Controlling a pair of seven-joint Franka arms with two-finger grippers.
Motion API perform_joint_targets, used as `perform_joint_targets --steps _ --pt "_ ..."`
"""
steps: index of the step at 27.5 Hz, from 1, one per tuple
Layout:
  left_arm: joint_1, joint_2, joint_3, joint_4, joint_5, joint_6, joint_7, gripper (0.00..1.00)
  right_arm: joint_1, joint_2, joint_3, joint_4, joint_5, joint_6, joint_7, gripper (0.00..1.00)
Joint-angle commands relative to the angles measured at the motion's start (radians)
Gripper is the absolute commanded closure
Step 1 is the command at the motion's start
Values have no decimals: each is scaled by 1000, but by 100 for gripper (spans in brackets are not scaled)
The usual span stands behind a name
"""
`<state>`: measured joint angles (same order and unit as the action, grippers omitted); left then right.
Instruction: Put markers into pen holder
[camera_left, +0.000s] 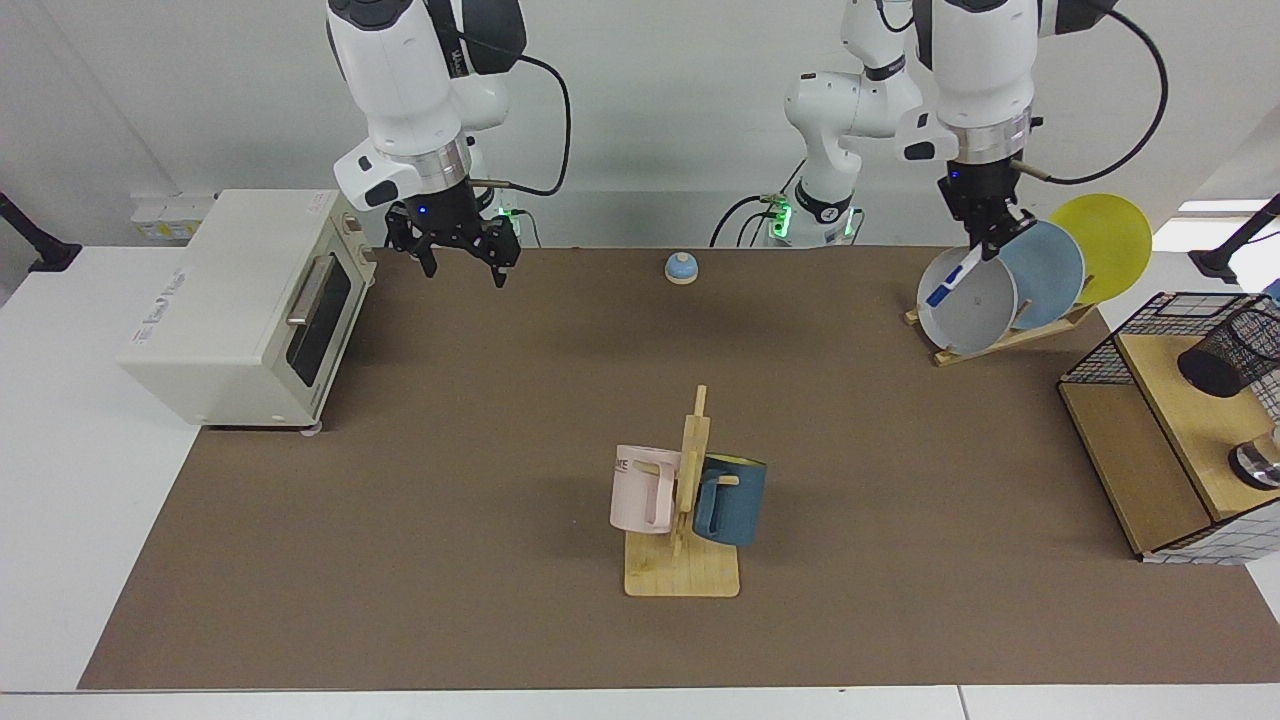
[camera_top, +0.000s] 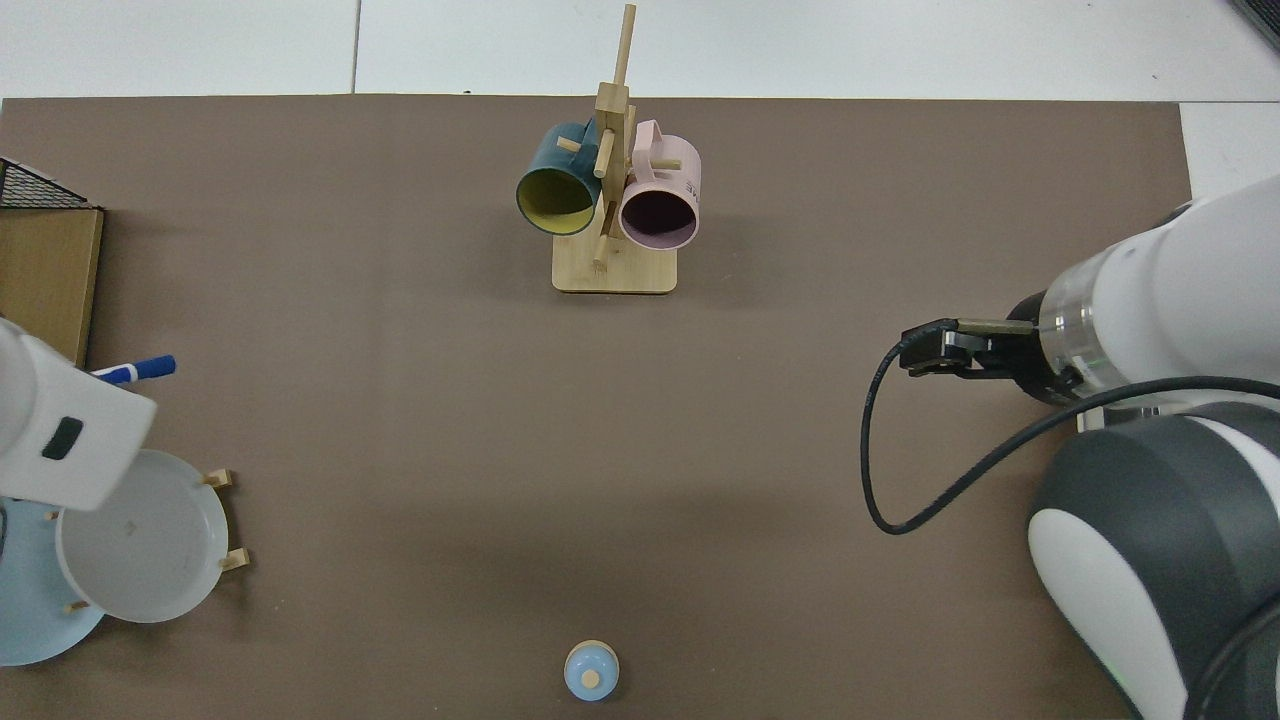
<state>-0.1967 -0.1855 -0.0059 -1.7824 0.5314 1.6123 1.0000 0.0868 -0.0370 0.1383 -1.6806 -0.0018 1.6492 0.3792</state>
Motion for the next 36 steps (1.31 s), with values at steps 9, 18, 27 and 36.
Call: perform_joint_targets --steps 9,18,27,36 --pt "91 18 -8 104 321 17 201 100 -50 77 15 160 -50 -101 -155 0" --pt "195 58 12 150 441 95 371 100 -58 95 15 202 -44 -135 -191 0" --pt "301 100 20 156 513 192 453 100 -82 78 17 176 -27 -131 -189 0" --pt "388 156 32 158 526 262 525 100 -85 57 15 148 -27 -146 -155 0"
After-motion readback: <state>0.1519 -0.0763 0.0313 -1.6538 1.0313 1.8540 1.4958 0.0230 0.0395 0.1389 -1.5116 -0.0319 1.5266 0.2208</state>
